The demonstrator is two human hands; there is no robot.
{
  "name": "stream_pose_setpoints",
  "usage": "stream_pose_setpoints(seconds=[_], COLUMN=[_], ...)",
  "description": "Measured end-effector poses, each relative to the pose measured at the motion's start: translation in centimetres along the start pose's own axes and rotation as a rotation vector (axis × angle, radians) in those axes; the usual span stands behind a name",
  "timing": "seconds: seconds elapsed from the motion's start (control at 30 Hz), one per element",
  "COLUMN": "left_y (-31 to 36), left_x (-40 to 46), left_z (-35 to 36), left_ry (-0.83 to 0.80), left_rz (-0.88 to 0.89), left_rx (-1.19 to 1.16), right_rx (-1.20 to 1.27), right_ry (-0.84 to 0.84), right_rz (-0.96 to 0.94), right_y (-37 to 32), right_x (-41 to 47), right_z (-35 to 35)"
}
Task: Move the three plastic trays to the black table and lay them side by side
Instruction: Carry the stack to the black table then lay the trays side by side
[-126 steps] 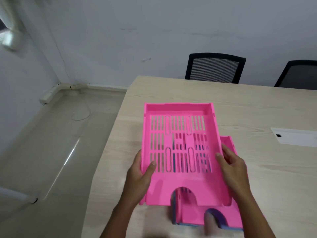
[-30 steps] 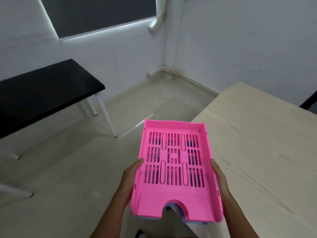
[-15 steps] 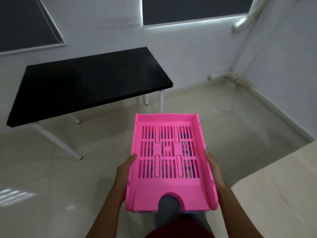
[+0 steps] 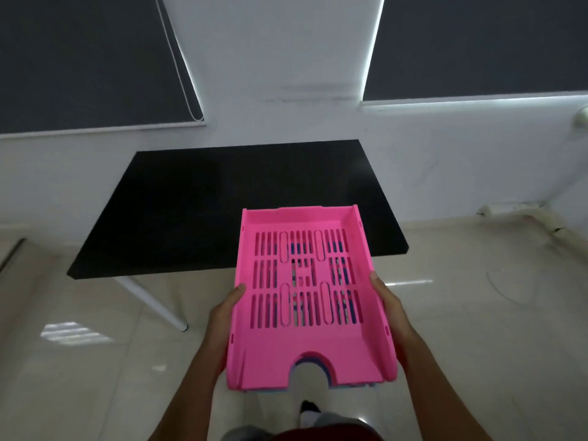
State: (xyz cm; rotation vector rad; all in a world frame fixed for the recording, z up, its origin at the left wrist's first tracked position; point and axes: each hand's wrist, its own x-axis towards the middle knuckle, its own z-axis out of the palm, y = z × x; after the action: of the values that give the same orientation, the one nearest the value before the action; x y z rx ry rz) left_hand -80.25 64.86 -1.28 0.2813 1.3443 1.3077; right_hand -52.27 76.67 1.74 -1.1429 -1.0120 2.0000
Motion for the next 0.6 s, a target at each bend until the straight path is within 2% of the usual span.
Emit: stream_pose_setpoints(seconds=[0.23,0.47,0.6], left_y=[7.3,14.8,19.0], left_x=[8.5,19.5,25.5], left_z=[-2.6,-6.1,-7.8], left_ry=[0.117,0.151,0.133], left_rz=[0.045,0.047,0.013], left_rx=[-0.070,-0.098,-0.088], right_rx=[-0.086,-0.011,0.006], right_ry=[-0.112,-0.124,-0.063], right_rz=[0.073,0.132,0.151], right_y=[-3.8,-6.5,-8.3], right_x=[13.7,26.1,32.3], right_z=[4.6,10.1,13.2])
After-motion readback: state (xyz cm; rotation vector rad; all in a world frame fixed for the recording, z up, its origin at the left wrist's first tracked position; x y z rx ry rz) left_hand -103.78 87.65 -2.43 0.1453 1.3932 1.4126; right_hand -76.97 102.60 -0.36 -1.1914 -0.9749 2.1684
